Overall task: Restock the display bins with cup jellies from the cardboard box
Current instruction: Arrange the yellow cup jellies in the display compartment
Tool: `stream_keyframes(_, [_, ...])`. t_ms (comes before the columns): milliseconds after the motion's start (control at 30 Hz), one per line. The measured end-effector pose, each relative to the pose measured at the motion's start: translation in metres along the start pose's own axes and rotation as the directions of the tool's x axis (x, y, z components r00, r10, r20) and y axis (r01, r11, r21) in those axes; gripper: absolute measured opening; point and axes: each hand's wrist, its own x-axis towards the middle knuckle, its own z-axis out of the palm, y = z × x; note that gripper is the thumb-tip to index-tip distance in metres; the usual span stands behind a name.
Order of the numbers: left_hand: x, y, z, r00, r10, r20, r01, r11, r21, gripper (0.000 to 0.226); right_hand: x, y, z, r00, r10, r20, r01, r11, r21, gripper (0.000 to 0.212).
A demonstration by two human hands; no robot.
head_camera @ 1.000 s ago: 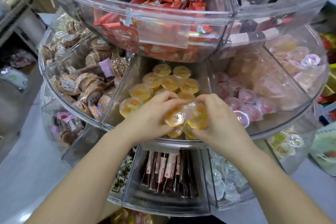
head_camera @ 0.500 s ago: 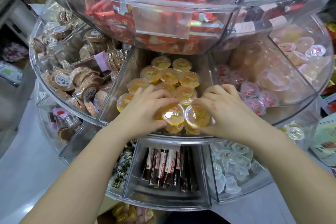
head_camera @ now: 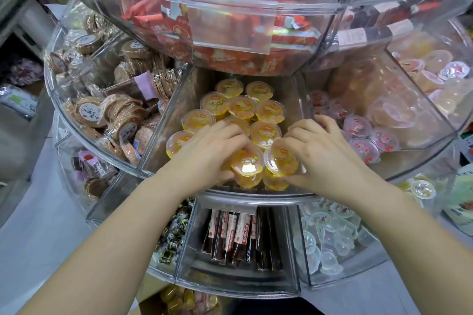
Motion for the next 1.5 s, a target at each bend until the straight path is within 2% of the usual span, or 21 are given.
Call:
stream_keyframes(100, [0.004,0.001,0.000,0.999,0.039,0.011,-0.040,0.997,0.067,0.042,0.000,0.000,0.003,0.998,-0.015,-0.059,0.015,1.000,0.001,0.045])
stream_keyframes(233, [0.007,0.002,0.001,0.999,0.035,0.041,-0.039,0.993,0.114,0.038,0.000,0.000,0.003,0.999,-0.003,-0.036,0.004,1.000,0.018,0.043])
stream_keyframes(367, [0.004,0.001,0.002,1.000,0.029,0.004,-0.029,0.996,0.088,0.034,-0.005,0.002,0.001,0.999,-0.028,-0.027,0.029,0.999,0.036,0.052])
stream_keyframes(433, [0.003,0.001,0.004,1.000,0.018,-0.022,-0.016,0.995,0.096,0.033,-0.005,0.000,0.001,0.999,-0.028,-0.035,0.029,0.998,0.052,0.050])
stream_keyframes(533, [0.005,0.004,0.006,1.000,-0.021,-0.009,0.021,0.995,0.102,0.034,-0.004,-0.003,0.000,1.000,-0.005,-0.030,0.007,0.997,0.081,0.049])
stream_keyframes(600, [0.005,0.003,0.006,1.000,-0.029,0.007,0.028,0.996,0.086,0.036,-0.005,-0.002,-0.003,1.000,0.013,-0.004,-0.013,0.992,0.124,0.056])
stream_keyframes(700, [-0.003,0.002,-0.002,0.997,-0.070,-0.022,0.067,0.992,-0.103,0.037,-0.011,-0.001,-0.012,0.992,0.088,-0.085,-0.056,0.945,0.321,0.058])
stream_keyframes(800, [-0.027,0.004,-0.013,0.961,-0.223,-0.162,0.147,0.912,-0.383,0.028,-0.015,-0.010,-0.024,0.954,0.220,-0.205,-0.090,0.859,0.504,0.037])
stream_keyframes(867, [-0.053,0.006,-0.017,0.901,-0.346,-0.262,0.183,0.851,-0.493,0.017,-0.015,-0.028,-0.030,0.933,0.269,-0.237,-0.071,0.786,0.614,0.022])
stream_keyframes(933, [-0.086,0.008,-0.016,0.821,-0.470,-0.324,0.207,0.774,-0.599,0.012,-0.012,-0.060,-0.037,0.946,0.239,-0.221,-0.009,0.698,0.716,0.015])
stream_keyframes(1067, [-0.167,0.013,-0.001,0.622,-0.691,-0.368,0.240,0.616,-0.750,0.006,-0.006,-0.145,-0.028,0.991,0.022,-0.135,0.102,0.534,0.839,0.015])
stream_keyframes(1133, [-0.211,0.011,0.020,0.513,-0.786,-0.346,0.293,0.539,-0.789,0.008,-0.004,-0.190,-0.003,0.995,-0.094,-0.024,0.064,0.455,0.888,0.014])
stream_keyframes(1200, [-0.259,0.005,0.056,0.388,-0.879,-0.277,0.359,0.421,-0.833,0.010,-0.005,-0.235,0.040,0.973,-0.206,0.106,-0.007,0.431,0.902,0.015])
stream_keyframes(1267, [-0.308,-0.002,0.109,0.268,-0.949,-0.164,0.426,0.270,-0.863,0.015,-0.011,-0.276,0.101,0.911,-0.297,0.287,-0.115,0.485,0.867,0.017])
stream_keyframes(1333, [-0.356,-0.006,0.175,0.182,-0.983,0.014,0.478,0.076,-0.875,0.020,-0.024,-0.308,0.179,0.799,-0.346,0.492,-0.230,0.580,0.781,0.019])
stream_keyframes(1433, [-0.416,-0.007,0.289,0.120,-0.953,0.278,0.580,-0.159,-0.799,0.031,-0.055,-0.340,0.312,0.596,-0.323,0.735,-0.336,0.731,0.594,0.023])
stream_keyframes(1500, [-0.441,-0.008,0.363,0.115,-0.916,0.386,0.644,-0.227,-0.731,0.033,-0.079,-0.351,0.397,0.490,-0.305,0.817,-0.340,0.796,0.501,0.025])
